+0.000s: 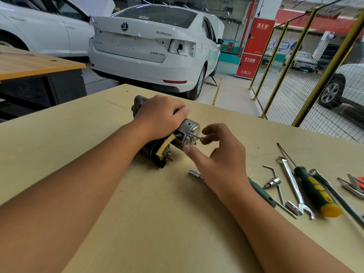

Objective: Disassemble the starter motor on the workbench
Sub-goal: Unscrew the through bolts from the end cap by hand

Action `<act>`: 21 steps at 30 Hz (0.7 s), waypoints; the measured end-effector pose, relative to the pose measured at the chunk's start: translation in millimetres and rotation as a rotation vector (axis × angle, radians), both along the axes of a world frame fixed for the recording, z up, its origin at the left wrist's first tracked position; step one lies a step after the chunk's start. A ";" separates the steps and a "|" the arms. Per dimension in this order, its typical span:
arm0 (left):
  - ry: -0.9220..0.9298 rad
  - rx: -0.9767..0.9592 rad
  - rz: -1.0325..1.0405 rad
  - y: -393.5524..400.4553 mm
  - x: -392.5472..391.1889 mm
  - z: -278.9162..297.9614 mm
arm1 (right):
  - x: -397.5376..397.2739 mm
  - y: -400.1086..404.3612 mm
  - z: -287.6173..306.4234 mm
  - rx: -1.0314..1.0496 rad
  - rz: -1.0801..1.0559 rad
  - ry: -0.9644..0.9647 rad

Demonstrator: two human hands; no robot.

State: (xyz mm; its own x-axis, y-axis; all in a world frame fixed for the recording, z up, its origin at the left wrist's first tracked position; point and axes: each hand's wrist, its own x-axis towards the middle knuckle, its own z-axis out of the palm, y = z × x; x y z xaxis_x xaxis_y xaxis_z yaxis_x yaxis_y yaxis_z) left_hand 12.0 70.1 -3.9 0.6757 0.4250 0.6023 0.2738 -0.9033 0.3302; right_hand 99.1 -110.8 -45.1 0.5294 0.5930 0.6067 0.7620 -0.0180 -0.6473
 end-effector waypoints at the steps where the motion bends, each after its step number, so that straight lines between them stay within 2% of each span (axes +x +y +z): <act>1: 0.002 -0.002 -0.001 0.2 -0.2 0.2 | -1.8 0.0 0.8 0.007 -0.002 -0.004; 9: 0.009 0.000 0.004 -0.8 -0.3 -0.1 | -0.4 -1.6 2.5 0.028 0.008 -0.005; 13: 0.010 -0.003 0.006 -0.3 0.0 0.2 | -0.4 0.5 0.5 -0.072 -0.020 -0.034; 18: 0.005 -0.001 0.000 0.0 -0.9 0.3 | 0.3 -1.7 2.3 -0.008 -0.003 -0.019; 21: 0.011 0.004 0.000 0.9 -0.3 0.1 | 0.1 -0.9 1.8 -0.040 -0.019 -0.006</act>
